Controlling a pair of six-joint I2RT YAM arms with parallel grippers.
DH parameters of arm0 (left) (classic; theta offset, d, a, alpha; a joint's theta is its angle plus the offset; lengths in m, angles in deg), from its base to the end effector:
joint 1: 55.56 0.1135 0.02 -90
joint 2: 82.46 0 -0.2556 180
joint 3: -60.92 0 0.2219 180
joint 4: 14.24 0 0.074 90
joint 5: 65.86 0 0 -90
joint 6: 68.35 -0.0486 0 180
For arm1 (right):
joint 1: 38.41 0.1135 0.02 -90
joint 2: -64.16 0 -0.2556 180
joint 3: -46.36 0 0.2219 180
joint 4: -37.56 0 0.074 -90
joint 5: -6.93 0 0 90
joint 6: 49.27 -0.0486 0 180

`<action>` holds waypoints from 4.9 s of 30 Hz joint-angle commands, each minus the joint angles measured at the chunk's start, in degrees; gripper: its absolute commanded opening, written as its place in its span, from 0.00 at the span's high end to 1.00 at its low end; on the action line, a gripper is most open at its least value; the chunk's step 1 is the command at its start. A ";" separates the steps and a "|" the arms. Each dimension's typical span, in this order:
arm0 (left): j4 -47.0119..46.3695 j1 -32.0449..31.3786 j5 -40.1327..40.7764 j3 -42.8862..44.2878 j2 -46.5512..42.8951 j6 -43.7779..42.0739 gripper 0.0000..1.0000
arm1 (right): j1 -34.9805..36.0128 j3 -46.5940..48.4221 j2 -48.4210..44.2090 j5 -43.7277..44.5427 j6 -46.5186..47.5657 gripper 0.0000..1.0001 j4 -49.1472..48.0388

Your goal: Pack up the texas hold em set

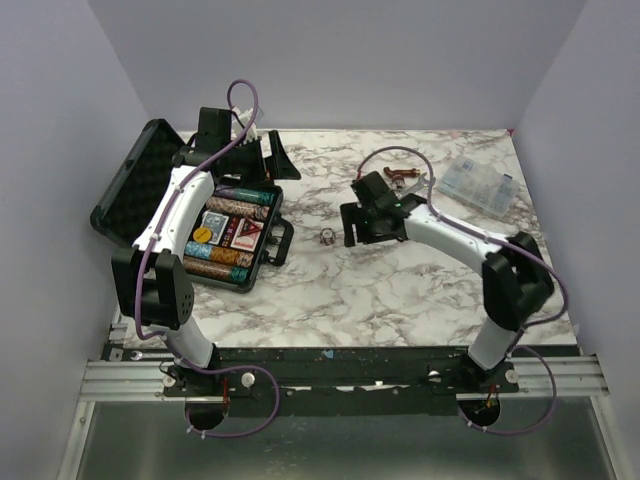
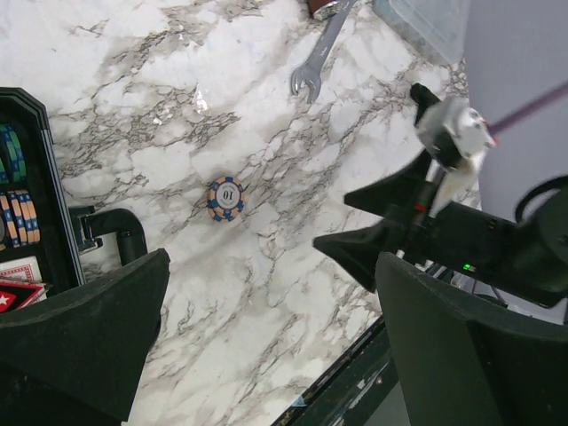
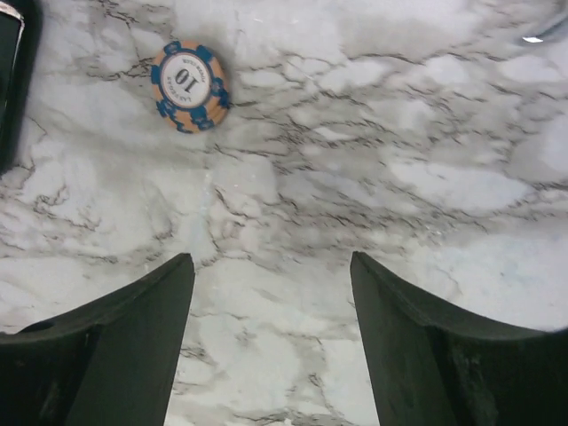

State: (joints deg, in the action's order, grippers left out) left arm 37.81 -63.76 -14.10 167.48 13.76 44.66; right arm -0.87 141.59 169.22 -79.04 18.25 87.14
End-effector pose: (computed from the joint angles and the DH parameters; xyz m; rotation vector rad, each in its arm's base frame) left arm 0.3419 -0.0797 0.3328 0.0580 2.3248 -1.0444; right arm 0.2934 0.2211 0.2170 -0.3197 2.6117 0.2797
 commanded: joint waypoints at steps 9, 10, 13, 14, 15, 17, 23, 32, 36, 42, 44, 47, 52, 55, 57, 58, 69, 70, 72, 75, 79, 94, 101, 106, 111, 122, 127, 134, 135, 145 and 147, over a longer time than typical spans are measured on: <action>-2.33 -4.70 3.88 -3.05 -0.32 -6.83 0.02 | -0.94 -36.96 -35.95 6.53 -4.93 0.19 -16.02; -1.84 -6.05 5.52 -3.03 0.02 -8.43 0.02 | -0.97 -38.35 -37.47 6.06 -5.73 0.19 -16.23; 0.66 -10.92 13.81 -2.59 1.12 -15.10 0.02 | -0.97 -43.09 -41.85 4.12 -7.57 0.19 -17.84; 1.45 -12.88 16.59 -2.41 1.77 -17.12 0.02 | -0.95 -44.47 -42.91 3.43 -8.05 0.19 -18.59; 2.18 -14.30 18.40 -2.37 2.64 -18.52 0.02 | -0.98 -45.33 -44.21 2.56 -8.42 0.19 -19.22; 3.63 -16.46 20.49 -1.57 4.88 -19.97 0.01 | -1.00 -46.21 -46.39 1.08 -8.71 0.19 -19.84; 9.29 -20.44 24.74 4.30 12.28 -19.92 0.01 | -0.98 -48.36 -51.35 1.90 -8.41 0.12 -21.57; 7.59 -17.89 21.38 1.09 3.43 -15.30 0.02 | -1.06 -39.87 -36.58 -1.04 -5.42 0.03 -22.15; 5.04 -12.45 18.70 -1.59 -2.72 -11.31 0.01 | -1.03 -24.98 -20.90 -5.15 -5.47 0.00 -14.21; -0.03 -6.33 15.07 -7.51 -10.68 -6.40 0.01 | -0.94 1.05 2.70 -8.33 -3.69 0.00 3.47; -1.09 -6.30 14.44 -9.32 -12.01 -6.48 0.02 | -0.55 8.90 9.22 -7.13 -3.06 0.00 7.77; -1.88 -6.29 13.14 -11.06 -12.69 -5.53 0.02 | -0.22 19.09 16.78 -4.62 -2.90 0.00 13.63; -2.33 -6.23 9.67 -10.80 -13.21 -4.05 0.01 | 0.54 28.13 23.07 -4.33 -3.65 0.00 16.73; -3.04 -6.05 8.27 -11.21 -13.64 -3.21 0.01 | 1.66 32.53 26.14 -4.31 -4.73 0.01 18.24; -3.77 -5.95 6.57 -11.49 -13.83 -2.47 0.02 | 2.46 36.68 28.85 -2.00 -5.77 0.03 20.66; -4.00 -5.87 5.75 -11.50 -13.95 -2.21 0.01 | 2.77 38.37 30.32 -1.26 -6.25 0.04 22.07; -5.54 -5.42 2.24 -12.39 -15.37 -0.64 0.01 | 4.03 45.78 35.54 4.23 -7.28 0.12 27.40; -5.67 -5.35 2.03 -12.48 -15.46 -0.52 0.02 | 4.03 45.73 35.70 4.02 -7.33 0.12 27.39; -5.86 -5.33 1.70 -12.57 -15.63 -0.35 0.01 | 4.03 45.78 36.13 3.09 -7.36 0.16 27.37; -5.95 -5.28 1.58 -12.69 -15.82 -0.33 0.02 | 4.10 46.61 37.44 2.49 -7.47 0.21 28.29; -6.12 -5.01 1.35 -12.69 -16.08 -0.24 0.02 | 4.25 48.34 38.81 1.64 -7.11 0.25 29.70; -6.96 -4.27 -0.10 -13.16 -16.23 0.55 0.02 | 5.39 52.23 42.25 4.16 -6.25 0.37 34.30; -7.09 -4.10 -0.23 -13.29 -16.17 0.64 0.02 | 5.53 50.29 41.97 4.48 -6.21 0.42 33.14; -7.09 -4.11 -0.22 -13.39 -16.07 0.57 0.01 | 5.53 49.16 41.94 5.11 -5.90 0.45 32.03; -7.09 -4.14 -0.18 -13.46 -16.01 0.55 0.01 | 5.35 47.84 41.83 5.72 -5.39 0.45 30.82; -7.15 -4.04 -0.30 -13.46 -15.65 0.55 0.01 | 4.27 46.13 42.08 3.80 -3.97 0.46 28.06; -7.12 -4.05 -0.40 -13.45 -15.55 0.55 0.01 | 4.30 47.12 43.16 3.57 -3.50 0.49 28.26; -7.31 -3.92 -0.74 -13.45 -15.62 0.64 0.02 | 4.20 47.07 43.72 4.69 -2.69 0.53 27.70; -7.35 -3.93 -0.70 -13.50 -15.65 0.64 0.02 | 4.21 47.24 43.83 4.84 -2.56 0.54 27.63; -7.28 -3.89 -0.68 -13.54 -15.67 0.55 0.01 | 4.10 46.61 42.51 4.76 0.09 0.77 25.29; -7.27 -3.84 -0.61 -13.60 -15.61 0.55 0.02 | 4.13 45.83 41.40 4.41 0.89 0.82 24.28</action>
State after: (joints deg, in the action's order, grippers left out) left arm 31.45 -67.98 -13.03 154.45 -0.81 45.25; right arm 3.75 190.44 206.97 -76.50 16.59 115.29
